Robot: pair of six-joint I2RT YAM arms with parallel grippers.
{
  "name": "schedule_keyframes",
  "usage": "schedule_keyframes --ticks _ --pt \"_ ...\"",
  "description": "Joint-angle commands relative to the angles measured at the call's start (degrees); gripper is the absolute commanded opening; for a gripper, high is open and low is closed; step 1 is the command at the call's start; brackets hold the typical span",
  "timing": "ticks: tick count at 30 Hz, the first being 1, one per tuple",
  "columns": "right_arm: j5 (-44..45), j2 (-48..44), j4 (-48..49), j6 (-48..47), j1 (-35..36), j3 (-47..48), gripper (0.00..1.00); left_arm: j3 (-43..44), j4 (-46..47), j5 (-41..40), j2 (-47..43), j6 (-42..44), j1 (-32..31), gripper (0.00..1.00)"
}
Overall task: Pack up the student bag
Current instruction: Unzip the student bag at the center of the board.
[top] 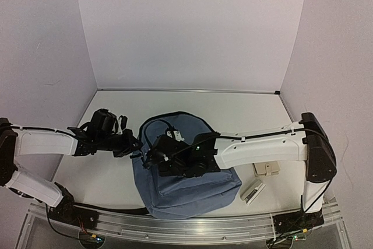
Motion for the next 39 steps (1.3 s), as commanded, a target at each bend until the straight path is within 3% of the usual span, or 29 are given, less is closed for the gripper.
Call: schedule_keyframes --ticks 1,22,29,39 --pt "4.42 -1.73 -1.55 0.84 -0.11 0.39 0.00 -0.01 0.49 0.53 -3.16 0.35 -0.52 0.00" --pt "19.63 -7.44 -14.24 3.97 -3.32 -6.02 0.00 0.65 -2.52 -2.81 -4.08 1.17 -0.36 0.00" --pt "23.67 -10.36 -18.72 5.22 -6.84 -9.08 0.00 0.86 -4.75 -3.72 -4.44 1.65 -0.05 0.00" --pt "25.60 -12.89 -18.03 3.94 -12.93 -14.18 0.00 0.02 -5.26 -3.53 -4.31 1.62 0.19 0.00"
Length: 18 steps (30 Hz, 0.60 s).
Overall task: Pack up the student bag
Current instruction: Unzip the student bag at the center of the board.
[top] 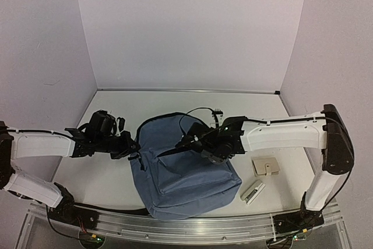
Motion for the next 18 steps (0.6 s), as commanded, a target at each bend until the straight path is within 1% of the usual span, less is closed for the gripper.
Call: schedule_keyframes --ticks 1,5,7,8,9,10,12,14,15,16,18 --pt "5.09 -2.70 -2.63 -0.46 -3.25 -2.68 0.00 0.58 -1.31 -0.48 -1.82 1.29 0.42 0.00" --pt "2.34 -5.36 1.22 -4.28 -3.30 -3.59 0.00 0.41 -1.12 0.38 -1.41 1.47 0.42 0.00" --pt "-0.26 -7.65 2.74 -6.86 -3.31 -3.61 0.02 0.81 -1.66 0.83 -1.24 2.14 0.42 0.03" --pt "-1.80 -8.75 3.44 -7.90 -3.35 -3.62 0.10 1.41 -2.29 0.91 -1.16 2.86 0.43 0.09" --pt "-3.69 -10.21 3.78 -8.59 -3.34 -3.79 0.30 2.16 -3.61 0.74 -1.12 3.75 0.46 0.23" --pt "-4.85 -11.40 3.94 -9.05 -3.33 -4.24 0.47 3.27 -5.08 0.42 -1.21 4.64 0.48 0.35" --pt "-6.73 -14.40 3.99 -8.88 -3.34 -6.02 0.74 6.48 -9.48 -0.35 -1.49 7.78 0.45 0.57" --pt "-8.83 -17.97 4.05 -7.59 -3.77 -9.32 0.84 11.34 -13.49 -0.11 -1.59 12.44 0.18 0.68" --pt "-9.95 -19.79 4.13 -6.87 -4.20 -10.78 0.87 13.40 -15.46 0.05 -1.57 14.76 -0.33 0.74" --pt "-11.58 -21.92 4.38 -6.16 -4.49 -12.29 0.91 15.52 -16.86 0.16 -1.38 17.28 -1.27 0.78" --pt "-14.99 -25.79 5.57 -4.45 -4.72 -15.64 0.96 20.29 -19.01 0.61 -0.36 22.52 -3.81 0.81"
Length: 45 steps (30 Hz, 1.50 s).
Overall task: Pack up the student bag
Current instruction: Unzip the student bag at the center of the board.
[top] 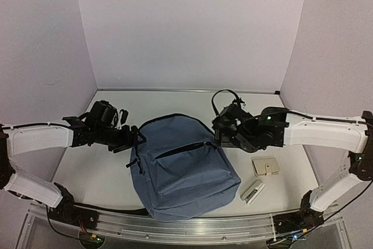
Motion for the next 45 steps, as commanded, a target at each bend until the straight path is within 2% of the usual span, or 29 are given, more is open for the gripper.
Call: schedule_keyframes --ticks 1,5,8,12,18,27,30,33,38,45 --pt "-8.31 -8.50 1.24 3.33 -0.73 -6.83 0.98 12.21 -6.67 0.77 0.43 15.32 -5.05 0.81" --pt "-14.73 -18.04 6.84 7.21 -1.28 -15.15 0.98 19.54 -9.81 2.93 6.59 24.22 -10.29 0.83" --pt "-17.46 -24.35 10.76 10.02 -2.57 -22.27 0.98 24.09 -11.42 4.97 12.29 27.97 -11.54 0.84" --pt "-18.74 -30.27 12.73 12.40 -3.01 -26.61 0.98 27.91 -12.19 8.52 17.61 31.74 -12.02 0.86" --pt "-23.06 -33.36 15.31 12.65 -3.08 -30.14 0.98 33.07 -15.22 11.13 23.81 33.91 -12.68 0.89" --pt "-34.62 -37.36 26.80 15.13 -3.02 -40.11 0.98 35.15 -16.41 15.24 26.69 34.69 -13.95 0.90" --pt "-37.44 -36.25 29.16 14.96 -3.06 -41.15 0.95 35.45 -17.02 12.42 27.10 35.04 -15.03 0.89" --pt "-39.02 -34.60 30.20 14.39 -3.08 -41.42 0.90 36.83 -19.87 6.92 28.63 35.18 -14.99 0.77" --pt "-41.16 -32.24 30.52 14.72 -2.97 -42.95 0.73 37.43 -20.28 3.86 29.40 34.50 -15.04 0.44" --pt "-41.79 -32.46 32.25 15.70 -2.93 -44.31 0.62 36.51 -17.98 1.55 28.78 33.55 -14.97 0.17"
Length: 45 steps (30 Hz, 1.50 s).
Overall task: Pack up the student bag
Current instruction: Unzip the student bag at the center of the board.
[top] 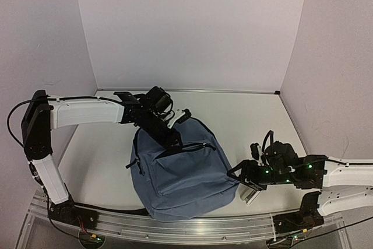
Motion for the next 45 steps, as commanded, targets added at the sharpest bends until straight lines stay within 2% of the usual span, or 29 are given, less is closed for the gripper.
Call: schedule_keyframes --ticks 1,4,9,16,20,24,28,34,36,40,45 --pt "-2.18 0.34 2.11 1.21 0.13 -0.99 0.61 1.23 0.53 -4.37 -0.08 -0.57 0.15 0.13" --pt "-2.60 0.37 2.04 1.63 0.12 -1.39 0.59 1.29 0.08 -6.95 0.37 -1.17 0.15 0.01" --pt "-3.41 -1.41 1.95 3.00 0.09 -2.67 0.59 -0.07 1.26 -9.00 -0.21 -3.74 0.91 0.00" --pt "-5.14 -3.01 1.77 4.45 0.12 -4.14 0.61 -2.93 4.02 -6.58 -1.38 -7.40 4.08 0.00" --pt "-4.93 -3.02 1.43 4.34 0.13 -4.31 0.59 -4.28 5.35 -4.81 -2.33 -8.25 5.33 0.00" --pt "-1.94 -1.11 2.54 2.96 0.17 -2.29 0.51 -5.09 5.97 -3.24 -2.85 -8.26 5.69 0.00" --pt "0.55 6.44 6.67 -0.21 0.11 1.73 0.43 -5.61 5.91 -1.96 -3.03 -8.28 5.86 0.00" --pt "5.75 19.81 10.56 -3.48 -1.07 9.42 0.03 -7.17 4.89 -2.80 -4.42 -10.13 6.85 0.00" --pt "5.95 22.89 10.55 -6.34 -3.78 11.96 0.00 -8.15 4.41 -3.56 -5.31 -11.38 7.46 0.00" --pt "4.51 30.40 10.55 -15.53 -14.03 17.75 0.00 -9.99 3.41 -3.99 -7.10 -14.68 7.83 0.00" --pt "0.09 44.78 10.52 -26.25 -25.50 30.87 0.00 -12.86 7.96 1.86 -8.25 -21.73 7.70 0.00"
